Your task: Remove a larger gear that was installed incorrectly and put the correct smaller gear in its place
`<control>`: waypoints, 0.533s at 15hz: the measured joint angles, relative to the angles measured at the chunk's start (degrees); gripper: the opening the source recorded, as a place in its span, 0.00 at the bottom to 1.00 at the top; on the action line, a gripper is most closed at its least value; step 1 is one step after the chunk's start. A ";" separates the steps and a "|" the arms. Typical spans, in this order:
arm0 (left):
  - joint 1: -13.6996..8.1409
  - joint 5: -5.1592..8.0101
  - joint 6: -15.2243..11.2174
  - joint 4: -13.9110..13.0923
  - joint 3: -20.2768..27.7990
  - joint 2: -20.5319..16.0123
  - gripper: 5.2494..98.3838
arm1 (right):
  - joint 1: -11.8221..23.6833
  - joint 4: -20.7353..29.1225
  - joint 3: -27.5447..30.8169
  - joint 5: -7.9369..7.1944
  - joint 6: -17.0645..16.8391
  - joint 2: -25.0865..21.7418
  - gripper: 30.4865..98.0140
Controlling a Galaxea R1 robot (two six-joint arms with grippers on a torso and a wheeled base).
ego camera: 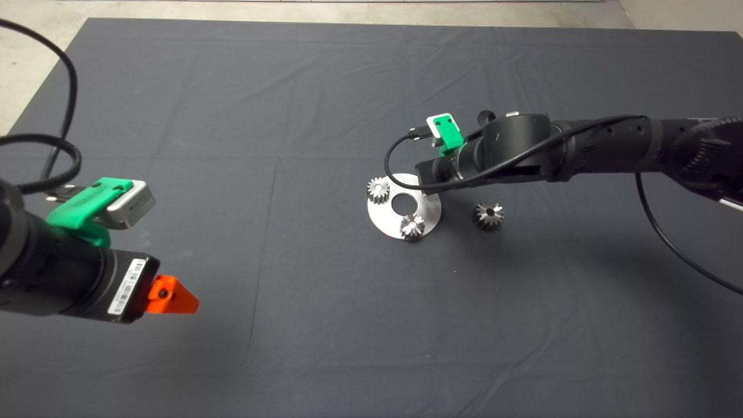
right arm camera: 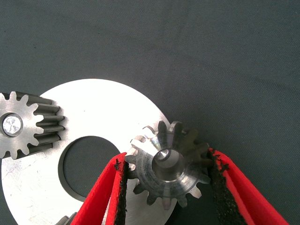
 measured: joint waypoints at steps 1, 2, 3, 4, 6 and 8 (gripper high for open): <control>0.00 0.00 0.00 0.00 0.00 0.00 1.00 | 0.00 0.00 0.00 -0.04 0.02 0.08 0.14; 0.00 0.00 0.00 0.00 0.00 0.00 1.00 | 0.00 0.00 0.00 -0.04 0.06 0.17 0.14; 0.01 0.00 0.00 0.00 0.00 0.00 1.00 | -0.04 0.00 0.00 -0.11 0.63 0.44 0.14; 0.01 0.00 0.00 0.00 0.00 0.00 1.00 | -0.10 0.00 0.00 -0.06 0.67 0.65 0.14; 0.01 0.00 0.00 0.00 0.00 0.00 1.00 | -0.10 0.02 0.00 0.11 0.88 0.73 0.14; 0.00 0.00 0.00 0.02 0.00 0.00 1.00 | -0.10 0.02 0.00 0.13 0.88 0.72 0.14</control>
